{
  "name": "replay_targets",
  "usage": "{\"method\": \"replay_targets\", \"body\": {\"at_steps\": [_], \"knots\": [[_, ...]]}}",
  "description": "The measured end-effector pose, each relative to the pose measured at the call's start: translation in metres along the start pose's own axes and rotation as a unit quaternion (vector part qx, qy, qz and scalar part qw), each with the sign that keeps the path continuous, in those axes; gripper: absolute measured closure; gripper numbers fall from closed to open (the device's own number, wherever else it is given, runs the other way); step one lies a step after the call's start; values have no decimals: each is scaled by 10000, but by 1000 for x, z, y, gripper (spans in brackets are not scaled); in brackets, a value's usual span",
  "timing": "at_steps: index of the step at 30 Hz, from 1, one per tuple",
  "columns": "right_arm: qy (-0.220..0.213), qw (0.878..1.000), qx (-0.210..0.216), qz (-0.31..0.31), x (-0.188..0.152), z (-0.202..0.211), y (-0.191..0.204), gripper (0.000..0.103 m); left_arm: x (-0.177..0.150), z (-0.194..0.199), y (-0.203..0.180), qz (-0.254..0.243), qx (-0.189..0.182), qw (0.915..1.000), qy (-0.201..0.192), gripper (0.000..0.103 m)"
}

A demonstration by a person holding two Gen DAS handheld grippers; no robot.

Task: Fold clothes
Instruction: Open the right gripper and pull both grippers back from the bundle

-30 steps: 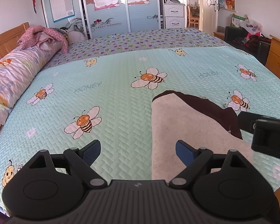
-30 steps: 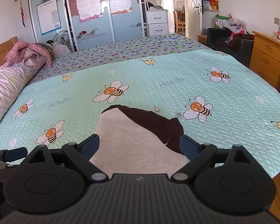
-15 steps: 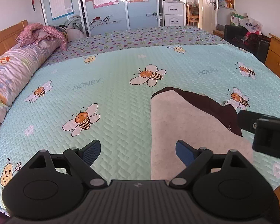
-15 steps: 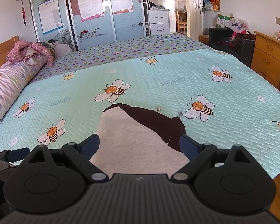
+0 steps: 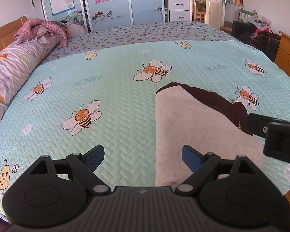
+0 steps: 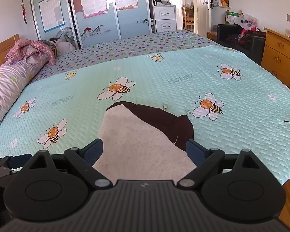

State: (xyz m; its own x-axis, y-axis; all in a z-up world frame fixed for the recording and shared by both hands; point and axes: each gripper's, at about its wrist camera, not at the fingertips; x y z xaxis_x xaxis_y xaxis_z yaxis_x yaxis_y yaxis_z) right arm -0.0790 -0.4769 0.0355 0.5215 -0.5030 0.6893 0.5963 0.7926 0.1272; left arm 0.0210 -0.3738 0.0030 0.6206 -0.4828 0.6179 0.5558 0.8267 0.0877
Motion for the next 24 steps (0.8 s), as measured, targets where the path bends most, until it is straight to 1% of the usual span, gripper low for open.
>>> {"method": "replay_targets", "body": {"at_steps": [14,24], "knots": [[83,10000,-23,-2,-1,-10,0,10,0,-10,2,25,1,9999,127,13],[71,9999,-73,127,0,-14,6,10,1,-13,6,53,-15,9999,163,13]]}}
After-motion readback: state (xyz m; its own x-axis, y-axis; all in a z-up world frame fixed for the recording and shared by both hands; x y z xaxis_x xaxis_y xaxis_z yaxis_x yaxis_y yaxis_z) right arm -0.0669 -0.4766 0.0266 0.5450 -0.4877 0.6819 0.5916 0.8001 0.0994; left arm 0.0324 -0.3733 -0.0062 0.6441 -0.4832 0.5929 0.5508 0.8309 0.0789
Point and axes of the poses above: each gripper's, at about its wrist camera, not at the fingertips, and z roughly against the way its jaws point, y to its left, x to its top, and after that the axes turned 7 degrees about y, right-handed
